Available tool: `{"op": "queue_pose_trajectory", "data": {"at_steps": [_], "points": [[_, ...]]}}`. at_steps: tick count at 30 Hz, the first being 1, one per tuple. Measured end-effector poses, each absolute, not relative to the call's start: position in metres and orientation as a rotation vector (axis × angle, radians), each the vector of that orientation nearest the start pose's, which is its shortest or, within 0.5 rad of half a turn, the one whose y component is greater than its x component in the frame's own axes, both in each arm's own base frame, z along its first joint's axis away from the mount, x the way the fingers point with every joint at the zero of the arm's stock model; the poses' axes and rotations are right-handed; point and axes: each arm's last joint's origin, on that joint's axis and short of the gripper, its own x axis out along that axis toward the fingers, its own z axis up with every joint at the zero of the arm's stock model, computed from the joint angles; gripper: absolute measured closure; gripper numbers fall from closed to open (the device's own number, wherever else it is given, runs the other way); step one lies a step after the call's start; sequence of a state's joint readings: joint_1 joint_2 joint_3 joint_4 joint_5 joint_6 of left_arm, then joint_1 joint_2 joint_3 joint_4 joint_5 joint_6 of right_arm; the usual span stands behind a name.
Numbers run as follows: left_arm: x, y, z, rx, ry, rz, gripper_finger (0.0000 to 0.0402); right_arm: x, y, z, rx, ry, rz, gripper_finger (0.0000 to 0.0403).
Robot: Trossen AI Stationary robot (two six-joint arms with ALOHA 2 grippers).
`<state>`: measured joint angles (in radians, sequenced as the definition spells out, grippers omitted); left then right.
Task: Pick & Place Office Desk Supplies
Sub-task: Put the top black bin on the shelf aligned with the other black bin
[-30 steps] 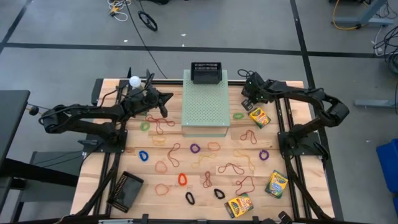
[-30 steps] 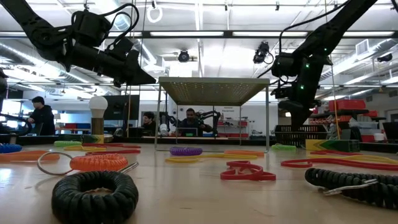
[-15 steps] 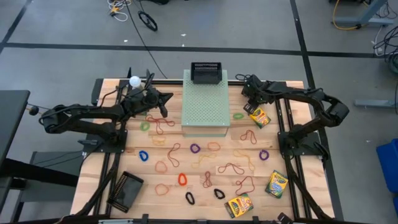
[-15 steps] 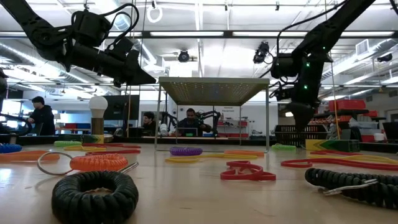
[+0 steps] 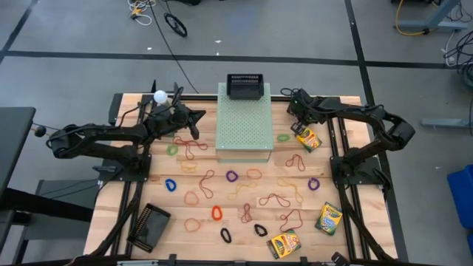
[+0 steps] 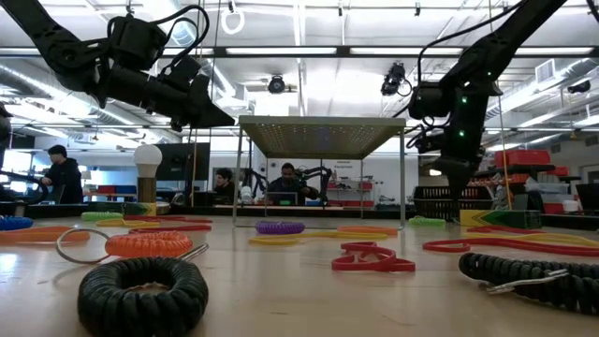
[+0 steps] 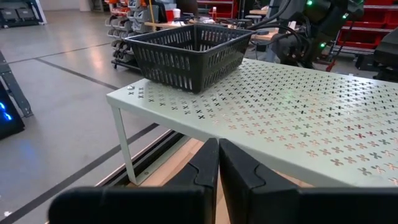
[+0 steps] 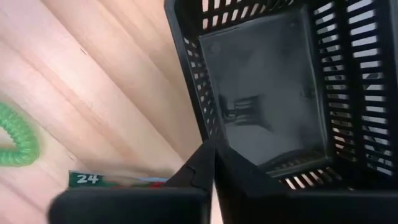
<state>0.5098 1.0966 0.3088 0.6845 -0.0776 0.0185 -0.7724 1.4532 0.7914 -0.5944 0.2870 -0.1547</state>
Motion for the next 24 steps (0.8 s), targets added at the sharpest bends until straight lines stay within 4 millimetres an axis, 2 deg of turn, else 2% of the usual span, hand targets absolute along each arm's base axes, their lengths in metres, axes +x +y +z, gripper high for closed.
{"op": "queue_pose_trajectory", "data": {"at_steps": [4,13,18,24], "points": [[0.183,0.105,0.197,-0.005,0.108,0.586,0.0381,0.174,-0.173,0.176,0.189,1.331,-0.793,0.0393],[0.183,0.105,0.197,-0.005,0.108,0.586,0.0381,0.182,-0.153,0.203,0.191,1.289,-0.693,0.0393],[0.183,0.105,0.197,-0.005,0.108,0.586,0.0381,0.182,-0.152,0.203,0.162,1.302,-0.68,0.0336],[0.183,0.105,0.197,-0.005,0.108,0.586,0.0381,0.179,-0.169,0.197,0.167,1.295,-0.719,0.026]]}}
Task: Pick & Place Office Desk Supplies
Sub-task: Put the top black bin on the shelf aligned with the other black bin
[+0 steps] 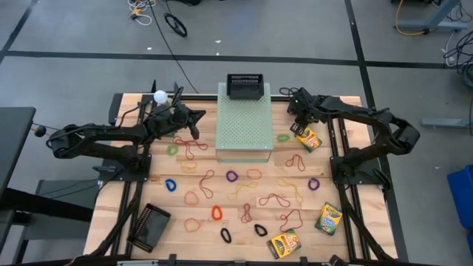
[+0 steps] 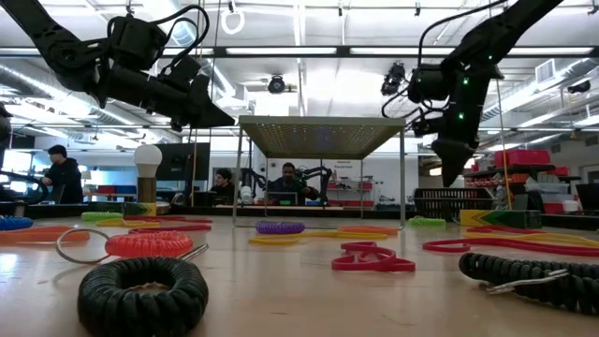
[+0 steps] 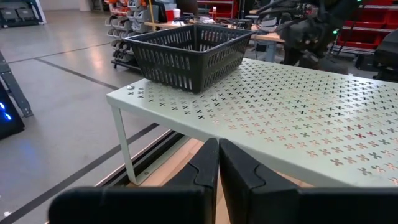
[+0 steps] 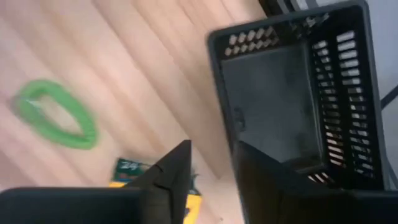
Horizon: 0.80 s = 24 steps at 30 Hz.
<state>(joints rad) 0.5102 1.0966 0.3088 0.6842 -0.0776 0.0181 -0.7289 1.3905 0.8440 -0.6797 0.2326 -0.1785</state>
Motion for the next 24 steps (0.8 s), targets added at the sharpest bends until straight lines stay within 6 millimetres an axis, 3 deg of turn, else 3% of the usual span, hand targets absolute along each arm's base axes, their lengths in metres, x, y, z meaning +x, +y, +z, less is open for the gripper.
{"op": "queue_pose_trajectory", "data": {"at_steps": [7,14,19,24], "points": [[0.183,0.105,0.197,-0.005,0.108,0.586,0.0381,0.182,-0.183,0.172,0.165,1.384,-0.703,0.0231],[0.183,0.105,0.197,-0.005,0.108,0.586,0.0381,0.183,-0.19,0.156,0.104,1.486,-0.771,0.0289],[0.183,0.105,0.197,-0.005,0.109,0.586,0.0381,0.18,-0.186,0.167,0.077,1.487,-0.773,0.038],[0.183,0.105,0.197,-0.005,0.108,0.586,0.0381,0.175,-0.173,0.199,0.056,1.49,-0.805,0.0381]]}}
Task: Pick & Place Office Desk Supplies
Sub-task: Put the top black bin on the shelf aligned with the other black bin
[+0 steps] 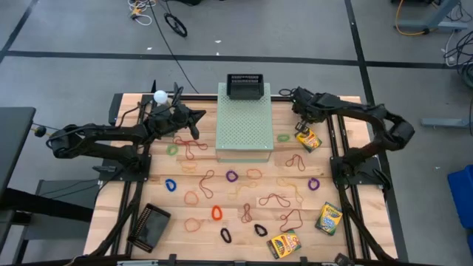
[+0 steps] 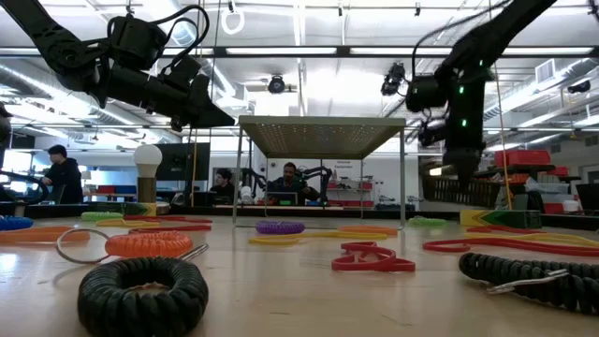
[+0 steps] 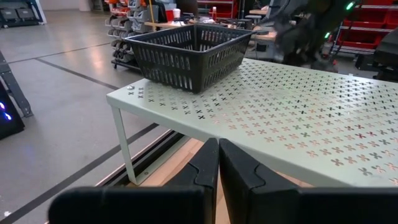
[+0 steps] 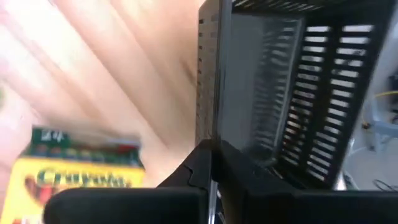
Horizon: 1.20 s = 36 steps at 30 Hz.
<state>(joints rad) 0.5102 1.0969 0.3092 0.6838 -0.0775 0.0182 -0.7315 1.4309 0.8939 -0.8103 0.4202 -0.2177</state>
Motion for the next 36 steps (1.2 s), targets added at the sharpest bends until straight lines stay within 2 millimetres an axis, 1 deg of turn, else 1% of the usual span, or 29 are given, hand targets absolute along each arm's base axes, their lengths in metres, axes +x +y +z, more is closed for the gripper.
{"op": "queue_pose_trajectory", "data": {"at_steps": [3,7,10,13,16,19,21,25,29,31,33,36], "points": [[0.183,0.105,0.197,-0.005,0.108,0.586,0.0381,0.173,-0.155,0.227,0.028,1.467,-0.818,0.0391],[0.183,0.105,0.197,-0.005,0.108,0.586,0.0381,0.175,-0.127,0.27,0.0,1.355,-0.814,0.039],[0.183,0.105,0.197,-0.005,0.108,0.586,0.0381,0.18,-0.105,0.297,-0.031,1.27,-0.79,0.0388],[0.183,0.105,0.197,-0.005,0.108,0.586,0.0381,0.194,-0.083,0.318,-0.097,1.185,-0.737,0.0392],[0.183,0.105,0.197,-0.005,0.108,0.586,0.0381,0.216,-0.064,0.334,-0.142,1.116,-0.655,0.0392],[0.183,0.105,0.197,-0.005,0.108,0.586,0.0381,0.246,-0.051,0.343,-0.184,1.095,-0.585,0.0392],[0.183,0.105,0.197,-0.005,0.108,0.586,0.0381,0.27,-0.047,0.345,-0.218,1.102,-0.548,0.0392],[0.183,0.105,0.197,-0.005,0.108,0.586,0.0381,0.32,-0.041,0.345,-0.298,1.137,-0.472,0.0392],[0.183,0.105,0.197,-0.005,0.108,0.586,0.0381,0.361,-0.04,0.339,-0.355,1.218,-0.392,0.0392],[0.183,0.105,0.197,-0.005,0.108,0.586,0.0381,0.377,-0.041,0.334,-0.365,1.262,-0.355,0.0392],[0.183,0.105,0.197,-0.005,0.108,0.586,0.0381,0.389,-0.042,0.33,-0.376,1.305,-0.341,0.0392],[0.183,0.105,0.197,-0.005,0.108,0.586,0.0381,0.401,-0.047,0.323,-0.381,1.346,-0.337,0.0392]]}}
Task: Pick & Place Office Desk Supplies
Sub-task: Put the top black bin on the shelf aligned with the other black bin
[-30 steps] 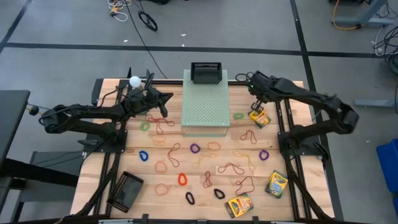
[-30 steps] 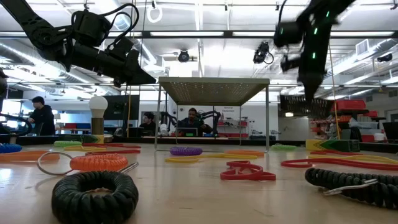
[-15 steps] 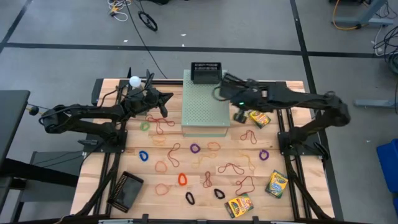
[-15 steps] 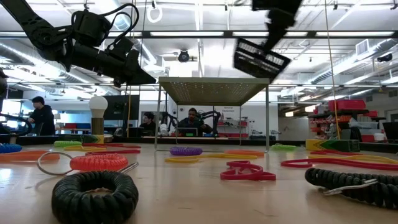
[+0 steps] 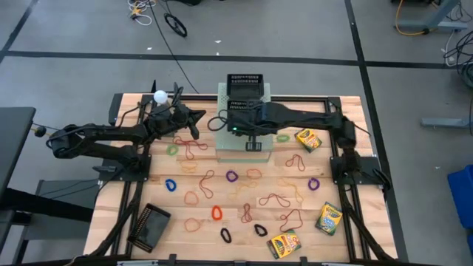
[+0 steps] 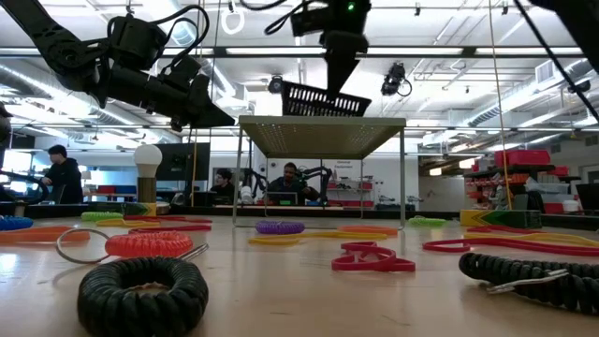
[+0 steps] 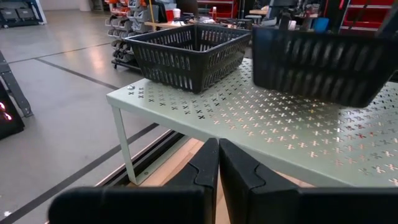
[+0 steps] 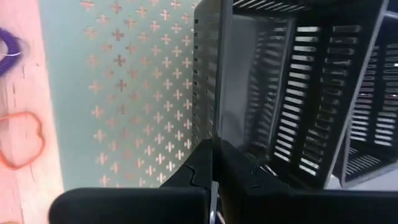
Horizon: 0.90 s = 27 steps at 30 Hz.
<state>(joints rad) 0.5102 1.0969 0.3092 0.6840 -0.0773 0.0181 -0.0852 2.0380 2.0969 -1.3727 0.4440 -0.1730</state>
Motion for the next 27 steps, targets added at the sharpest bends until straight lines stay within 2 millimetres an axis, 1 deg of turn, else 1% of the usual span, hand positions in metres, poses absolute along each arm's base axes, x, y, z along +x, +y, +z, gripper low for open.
{"op": "queue_pose_trajectory", "data": {"at_steps": [2,5,10,17,27], "points": [[0.183,0.105,0.1971,-0.005,0.108,0.586,0.0381,0.4064,-0.0498,0.317,-0.388,1.36,-0.348,0.0392],[0.183,0.105,0.1971,-0.005,0.108,0.586,0.0381,0.4069,-0.0527,0.313,-0.413,1.379,-0.359,0.0392],[0.183,0.105,0.1971,-0.005,0.108,0.586,0.0381,0.4069,-0.0546,0.313,-0.418,1.377,-0.383,0.0389],[0.183,0.105,0.1971,-0.005,0.108,0.586,0.0381,0.4085,-0.0547,0.3129,-0.425,1.366,-0.373,0.0362],[0.183,0.105,0.1971,-0.005,0.108,0.586,0.0381,0.41,-0.0548,0.3132,-0.438,1.353,-0.366,0.0358]]}}
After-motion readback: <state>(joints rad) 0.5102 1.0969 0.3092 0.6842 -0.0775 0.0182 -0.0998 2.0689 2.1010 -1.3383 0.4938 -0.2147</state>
